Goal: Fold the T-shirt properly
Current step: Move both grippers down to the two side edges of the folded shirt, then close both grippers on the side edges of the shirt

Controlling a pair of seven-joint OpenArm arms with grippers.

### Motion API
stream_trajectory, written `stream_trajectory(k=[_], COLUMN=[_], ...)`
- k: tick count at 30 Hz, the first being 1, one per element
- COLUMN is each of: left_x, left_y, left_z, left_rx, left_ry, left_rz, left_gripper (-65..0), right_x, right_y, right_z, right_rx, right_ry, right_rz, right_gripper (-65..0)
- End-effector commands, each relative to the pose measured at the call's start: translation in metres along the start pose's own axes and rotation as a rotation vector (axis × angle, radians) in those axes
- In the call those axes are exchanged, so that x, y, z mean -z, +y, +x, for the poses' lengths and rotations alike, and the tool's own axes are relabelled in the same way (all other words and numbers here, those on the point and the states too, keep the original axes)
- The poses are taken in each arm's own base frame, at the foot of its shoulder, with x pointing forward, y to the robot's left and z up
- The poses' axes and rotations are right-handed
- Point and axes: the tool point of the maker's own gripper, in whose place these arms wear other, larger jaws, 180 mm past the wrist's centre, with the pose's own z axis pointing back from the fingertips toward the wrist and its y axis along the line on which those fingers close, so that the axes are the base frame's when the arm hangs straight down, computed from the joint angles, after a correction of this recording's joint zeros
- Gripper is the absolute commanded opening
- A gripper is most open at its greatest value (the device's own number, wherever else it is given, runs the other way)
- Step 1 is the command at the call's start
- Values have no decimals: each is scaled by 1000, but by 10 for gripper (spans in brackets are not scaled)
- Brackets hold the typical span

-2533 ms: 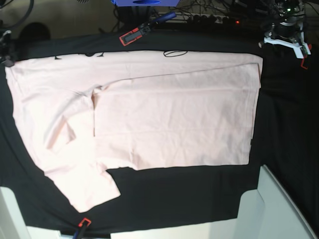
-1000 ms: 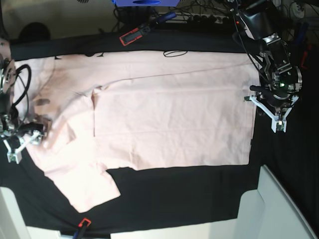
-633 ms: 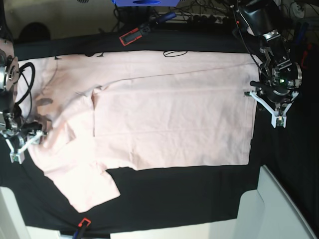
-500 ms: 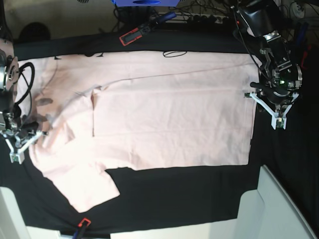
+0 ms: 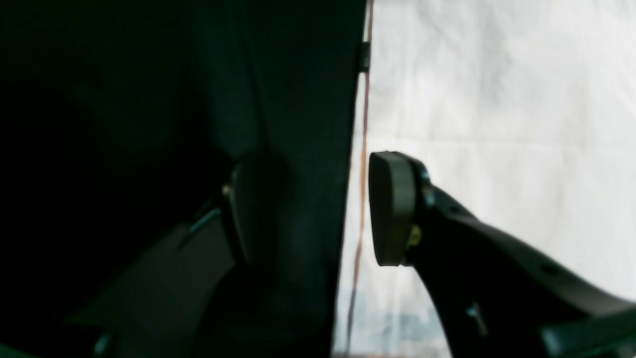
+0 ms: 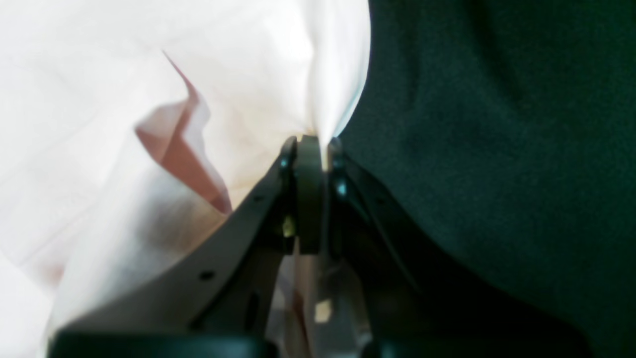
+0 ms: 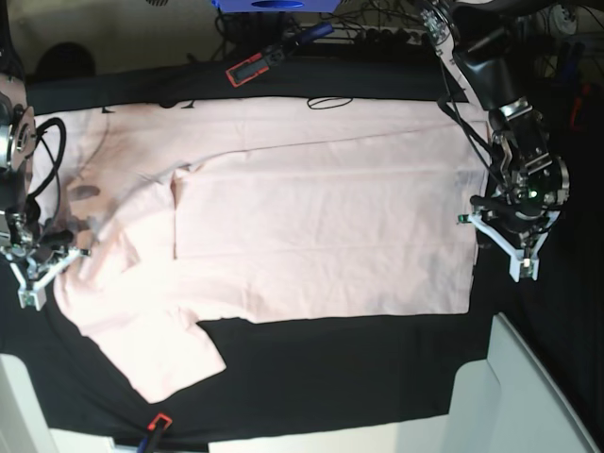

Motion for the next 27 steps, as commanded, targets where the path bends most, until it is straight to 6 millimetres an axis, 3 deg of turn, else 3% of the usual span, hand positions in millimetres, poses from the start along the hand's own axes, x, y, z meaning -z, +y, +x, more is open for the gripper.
stream_trajectory(k=[1,7,11,14,24,27], left_x=[3,22,33,43,50,57], left_y=[4,-12,-6,11,1,-11], left_z=[16,16,21,16,16,6], left_rx=[-9,-52,-78,-134,-139,-155], left_ry=[-34,-1,21,65,56,92], left_rz=[2,-53,-48,3,-21,-53], left_gripper=[-319,-321,-319,-317,-312,-272], right_x=[-2,-2,-2,-2,-2,-2], right_y=[-8,-9,-9,-10,-10,-9], right_z=[5,0,-2,-3,-3,-3], right_rx=[-8,-9,-12,-12,-12,-15], right_ry=[12,21,24,26,26,27], right_rz=[-17,-16,-14,-16,-16,-16], right_gripper=[-650,-650,-650,-650,-650,-650])
